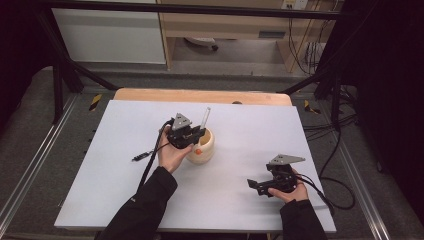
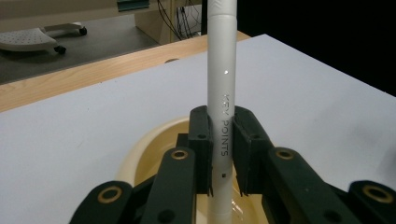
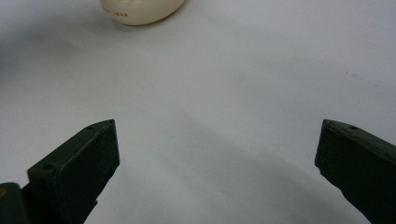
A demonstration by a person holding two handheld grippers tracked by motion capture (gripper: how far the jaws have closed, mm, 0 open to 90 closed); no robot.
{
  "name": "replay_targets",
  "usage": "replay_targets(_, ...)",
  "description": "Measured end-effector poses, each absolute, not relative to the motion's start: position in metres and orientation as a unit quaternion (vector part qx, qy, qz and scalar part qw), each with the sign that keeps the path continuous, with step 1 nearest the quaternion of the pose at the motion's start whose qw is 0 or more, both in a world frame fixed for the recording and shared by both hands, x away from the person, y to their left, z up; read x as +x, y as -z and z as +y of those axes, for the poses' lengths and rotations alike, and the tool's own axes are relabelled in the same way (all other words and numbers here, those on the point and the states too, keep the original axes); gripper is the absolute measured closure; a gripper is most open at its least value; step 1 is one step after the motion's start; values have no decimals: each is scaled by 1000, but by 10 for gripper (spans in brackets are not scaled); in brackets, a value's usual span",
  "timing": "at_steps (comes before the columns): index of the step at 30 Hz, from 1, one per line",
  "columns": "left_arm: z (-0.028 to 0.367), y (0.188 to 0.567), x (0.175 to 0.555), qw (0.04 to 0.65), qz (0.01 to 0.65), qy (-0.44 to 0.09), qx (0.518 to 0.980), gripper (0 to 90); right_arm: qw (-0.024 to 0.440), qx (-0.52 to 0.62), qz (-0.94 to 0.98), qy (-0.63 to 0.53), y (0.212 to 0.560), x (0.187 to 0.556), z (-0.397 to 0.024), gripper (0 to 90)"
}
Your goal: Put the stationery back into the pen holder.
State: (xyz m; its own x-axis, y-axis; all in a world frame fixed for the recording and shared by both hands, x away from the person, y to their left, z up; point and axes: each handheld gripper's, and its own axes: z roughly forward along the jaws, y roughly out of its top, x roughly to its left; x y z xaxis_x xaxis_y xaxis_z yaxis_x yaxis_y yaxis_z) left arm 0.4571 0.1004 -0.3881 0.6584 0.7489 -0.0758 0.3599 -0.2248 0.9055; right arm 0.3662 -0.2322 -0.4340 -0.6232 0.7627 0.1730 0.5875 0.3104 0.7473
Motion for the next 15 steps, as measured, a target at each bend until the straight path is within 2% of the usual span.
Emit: replay_targets(15,103,403,456,490,364,-181,771,780,106,419,805,-407,435,366,-232,8)
